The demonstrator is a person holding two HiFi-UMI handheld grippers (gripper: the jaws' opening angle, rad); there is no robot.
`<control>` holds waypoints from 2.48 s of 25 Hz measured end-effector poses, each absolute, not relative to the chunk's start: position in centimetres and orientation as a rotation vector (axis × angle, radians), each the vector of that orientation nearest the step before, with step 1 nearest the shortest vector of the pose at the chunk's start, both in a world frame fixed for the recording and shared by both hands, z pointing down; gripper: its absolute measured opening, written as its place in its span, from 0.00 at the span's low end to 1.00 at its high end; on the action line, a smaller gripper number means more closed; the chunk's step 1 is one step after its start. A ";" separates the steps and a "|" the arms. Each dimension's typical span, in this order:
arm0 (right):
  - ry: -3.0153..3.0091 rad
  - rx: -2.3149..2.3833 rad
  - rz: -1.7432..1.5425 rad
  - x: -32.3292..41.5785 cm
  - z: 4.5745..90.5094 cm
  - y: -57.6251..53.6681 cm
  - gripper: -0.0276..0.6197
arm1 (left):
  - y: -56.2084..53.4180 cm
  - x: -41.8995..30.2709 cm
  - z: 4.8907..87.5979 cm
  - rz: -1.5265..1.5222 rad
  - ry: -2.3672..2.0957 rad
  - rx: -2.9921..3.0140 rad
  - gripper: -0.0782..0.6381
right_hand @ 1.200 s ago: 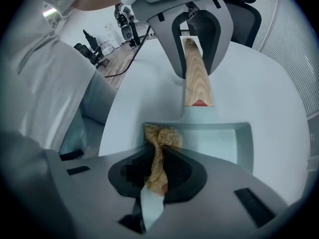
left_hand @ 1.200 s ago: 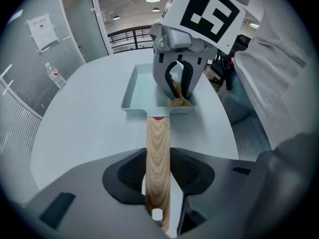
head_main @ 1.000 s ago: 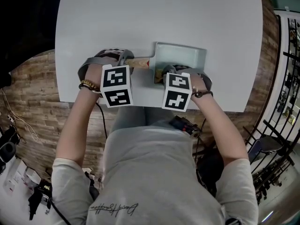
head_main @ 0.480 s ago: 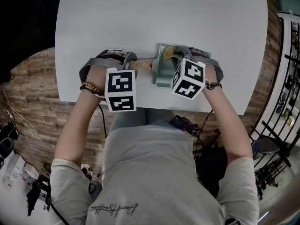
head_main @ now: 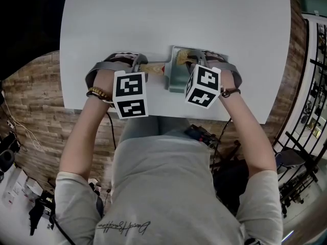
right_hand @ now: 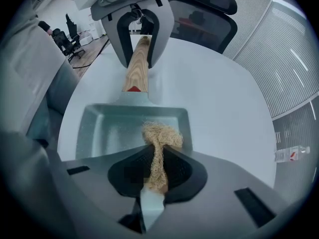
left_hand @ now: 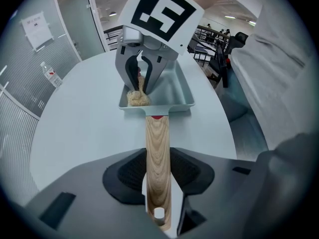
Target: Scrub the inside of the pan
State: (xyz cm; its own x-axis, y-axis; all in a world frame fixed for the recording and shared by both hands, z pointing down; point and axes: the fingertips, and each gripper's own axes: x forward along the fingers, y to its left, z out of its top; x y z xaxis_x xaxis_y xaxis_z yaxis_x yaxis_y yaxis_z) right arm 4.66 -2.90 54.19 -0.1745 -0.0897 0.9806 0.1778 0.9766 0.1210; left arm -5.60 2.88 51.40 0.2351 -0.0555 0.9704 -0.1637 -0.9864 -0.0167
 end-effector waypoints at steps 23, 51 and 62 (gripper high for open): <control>-1.676 -0.311 -0.019 6.8 54.3 5.6 0.14 | 2.6 -6.3 52.0 1.921 -0.196 2.376 0.32; -1.692 -0.074 -0.258 6.7 54.7 -1.2 0.15 | 2.7 -6.2 52.0 1.908 -0.207 2.372 0.32; -1.630 -0.322 0.002 8.7 54.5 4.9 0.15 | 2.4 -6.3 52.1 1.919 -0.192 2.372 0.32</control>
